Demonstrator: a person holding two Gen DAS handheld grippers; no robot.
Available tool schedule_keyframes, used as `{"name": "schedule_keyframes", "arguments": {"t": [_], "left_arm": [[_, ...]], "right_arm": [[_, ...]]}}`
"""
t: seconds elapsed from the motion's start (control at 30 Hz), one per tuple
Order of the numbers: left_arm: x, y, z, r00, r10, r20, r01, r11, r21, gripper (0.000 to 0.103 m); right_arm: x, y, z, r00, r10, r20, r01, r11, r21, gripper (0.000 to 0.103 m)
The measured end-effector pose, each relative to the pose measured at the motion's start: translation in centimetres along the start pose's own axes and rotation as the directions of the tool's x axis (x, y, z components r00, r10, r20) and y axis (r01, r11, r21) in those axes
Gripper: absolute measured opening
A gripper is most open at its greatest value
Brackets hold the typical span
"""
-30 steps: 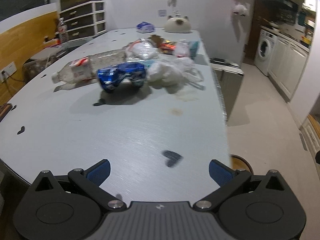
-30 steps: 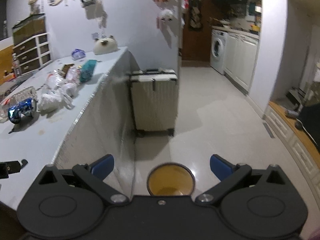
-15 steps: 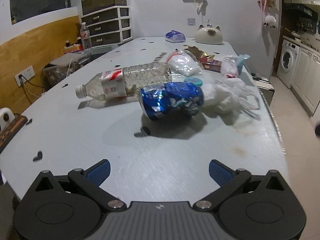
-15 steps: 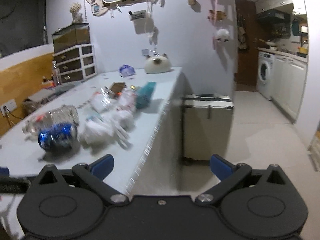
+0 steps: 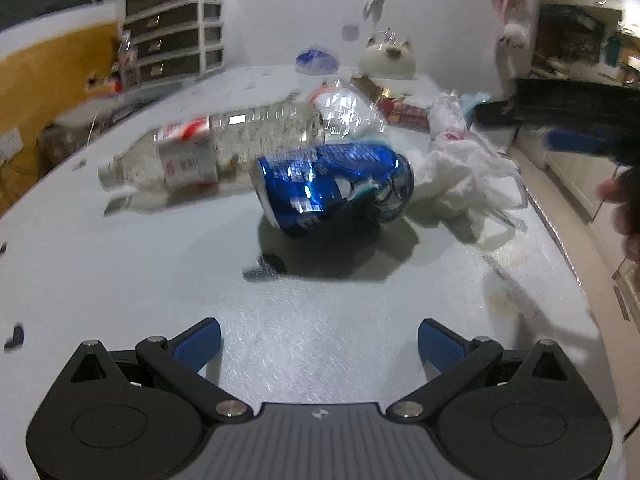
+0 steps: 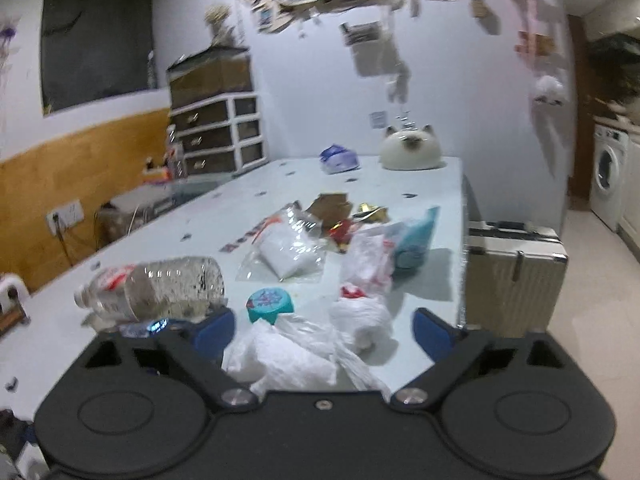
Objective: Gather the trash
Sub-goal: 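Move both tools toward the trash on the table, then grasp the blue Pepsi can with left tool while right tool grasps white tissue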
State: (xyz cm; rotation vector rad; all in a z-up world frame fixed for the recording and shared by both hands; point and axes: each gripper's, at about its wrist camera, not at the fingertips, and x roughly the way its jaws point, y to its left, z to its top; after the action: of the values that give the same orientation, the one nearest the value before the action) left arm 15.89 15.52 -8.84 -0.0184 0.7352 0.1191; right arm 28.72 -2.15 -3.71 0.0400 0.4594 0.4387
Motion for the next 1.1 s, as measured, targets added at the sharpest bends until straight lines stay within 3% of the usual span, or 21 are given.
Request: {"name": "schedule_keyframes", "arguments": {"t": [0.13, 0.27, 0.37, 0.53, 0.77, 0.9, 1.0, 1.1], "left_arm": [[0.0, 0.7, 0.3, 0.999, -0.053, -0.013, 0.054, 0.997, 0.057, 0.103], [-0.3, 0.0, 1.1, 0.998, 0.016, 0.055, -0.028, 0.976, 0.218, 0.094], [-0.6, -0.4, 1.9, 0.995, 0.007, 0.104, -0.042, 0.943, 0.330, 0.081], [-0.5, -2.0, 3.7, 0.986, -0.006, 0.166, -0.083, 0.847, 0.525, 0.068], [1.3, -4.0, 5.6, 0.983, -0.023, 0.184, -0.107, 0.741, 0.663, 0.068], [2.1, -5.1, 5.7, 0.983, -0.028, 0.180, -0.116, 0.662, 0.740, 0.067], [2.4, -5.7, 5.3, 0.984, -0.028, 0.176, -0.123, 0.603, 0.788, 0.058], [2.9, -6.0, 5.3, 0.987, -0.028, 0.159, -0.114, 0.580, 0.807, 0.046]], "right_arm": [[2.2, 0.8, -0.7, 0.996, 0.062, -0.057, -0.065, 0.997, -0.048, 0.081], [3.5, 1.1, -1.7, 0.991, 0.087, -0.099, -0.094, 0.994, -0.062, 0.069], [4.1, 1.1, -2.2, 0.989, 0.089, -0.119, -0.098, 0.993, -0.072, 0.065], [4.1, 0.5, -2.5, 0.988, 0.095, -0.123, -0.102, 0.994, -0.047, 0.065], [3.6, -0.1, -2.4, 0.987, 0.101, -0.123, -0.104, 0.994, -0.018, 0.065], [3.0, -0.2, -2.1, 0.987, 0.104, -0.120, -0.106, 0.994, -0.007, 0.065], [2.5, -0.5, -1.8, 0.988, 0.105, -0.110, -0.105, 0.994, 0.007, 0.065], [2.1, -0.8, -1.7, 0.989, 0.107, -0.101, -0.105, 0.994, 0.021, 0.065]]}}
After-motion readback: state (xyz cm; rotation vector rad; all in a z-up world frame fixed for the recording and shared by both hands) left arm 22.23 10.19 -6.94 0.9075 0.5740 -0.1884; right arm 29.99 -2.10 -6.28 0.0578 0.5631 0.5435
